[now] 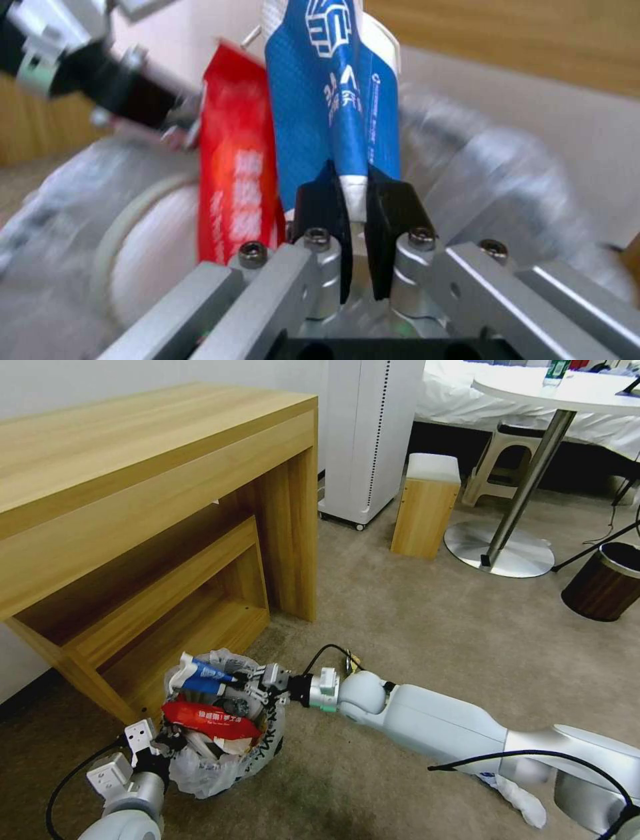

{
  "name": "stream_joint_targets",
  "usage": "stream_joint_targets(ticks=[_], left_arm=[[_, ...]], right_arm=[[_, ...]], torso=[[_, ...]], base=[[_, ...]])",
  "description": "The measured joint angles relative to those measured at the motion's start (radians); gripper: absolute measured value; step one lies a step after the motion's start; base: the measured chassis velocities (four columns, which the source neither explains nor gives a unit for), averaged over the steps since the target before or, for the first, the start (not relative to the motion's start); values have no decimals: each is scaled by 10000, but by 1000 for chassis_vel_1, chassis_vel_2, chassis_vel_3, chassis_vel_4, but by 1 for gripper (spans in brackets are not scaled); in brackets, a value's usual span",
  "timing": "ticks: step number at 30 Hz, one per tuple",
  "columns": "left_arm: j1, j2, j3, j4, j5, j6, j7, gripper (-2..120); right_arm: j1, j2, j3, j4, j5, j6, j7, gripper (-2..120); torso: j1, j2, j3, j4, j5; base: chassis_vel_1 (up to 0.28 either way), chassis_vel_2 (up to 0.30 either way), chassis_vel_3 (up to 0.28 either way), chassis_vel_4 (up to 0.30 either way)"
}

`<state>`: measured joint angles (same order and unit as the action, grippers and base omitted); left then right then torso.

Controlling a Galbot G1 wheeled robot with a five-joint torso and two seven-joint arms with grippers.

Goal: Pick up the trash bin and place the garbage on the floor into it.

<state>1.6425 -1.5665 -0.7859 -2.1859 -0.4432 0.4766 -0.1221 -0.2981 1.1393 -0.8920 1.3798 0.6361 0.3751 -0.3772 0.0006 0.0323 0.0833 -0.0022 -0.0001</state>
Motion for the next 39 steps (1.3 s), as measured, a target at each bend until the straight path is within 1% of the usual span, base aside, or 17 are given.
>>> stream_joint_targets(ticks=[9,20,23,24,27,28,31,32,35,36,39], left_arm=[[-71,35,-16,106,-34,0,0,0],[-39,73,14,160,-37,-26,0,0],[-36,86,18,145,-38,-26,0,0],[-36,86,18,145,-38,-26,0,0],[-7,114,1,90,-57,-27,0,0],[-7,114,1,90,-57,-27,0,0],[7,119,-5,85,-58,-26,0,0],[7,119,-5,85,-58,-26,0,0],[4,119,-12,83,-59,-19,1,0],[4,119,-12,83,-59,-19,1,0],[3,90,-14,83,-51,-18,0,0]], right_arm=[[-224,-276,-111,-147,-170,50,1,4],[-509,-315,357,-342,-416,2,300,4],[-523,-392,411,-302,-436,-43,316,17],[-523,-392,411,-302,-436,-43,316,17],[-613,-457,537,-215,-440,-80,394,33],[-613,-457,537,-215,-440,-80,394,33],[-728,-535,659,-96,-441,-99,503,46],[-728,-535,659,-96,-441,-99,503,46],[-806,-614,772,4,-436,-108,551,61],[-806,-614,772,4,-436,-108,551,61],[-873,-675,871,73,-424,-109,559,77]], torso=[[0,0,0,-3,2],[0,0,0,1,2],[0,0,0,0,1],[0,0,0,0,1],[0,0,0,0,1],[0,0,0,0,1],[0,0,0,0,1],[0,0,0,0,1],[0,0,0,0,2],[0,0,0,0,2],[0,0,0,-1,2]], base=[[0,0,0,0],[0,0,0,0],[0,0,0,0],[0,0,0,0],[0,0,0,0],[0,0,0,0],[0,0,0,0],[0,0,0,0],[0,0,0,0],[0,0,0,0],[0,0,0,0]])
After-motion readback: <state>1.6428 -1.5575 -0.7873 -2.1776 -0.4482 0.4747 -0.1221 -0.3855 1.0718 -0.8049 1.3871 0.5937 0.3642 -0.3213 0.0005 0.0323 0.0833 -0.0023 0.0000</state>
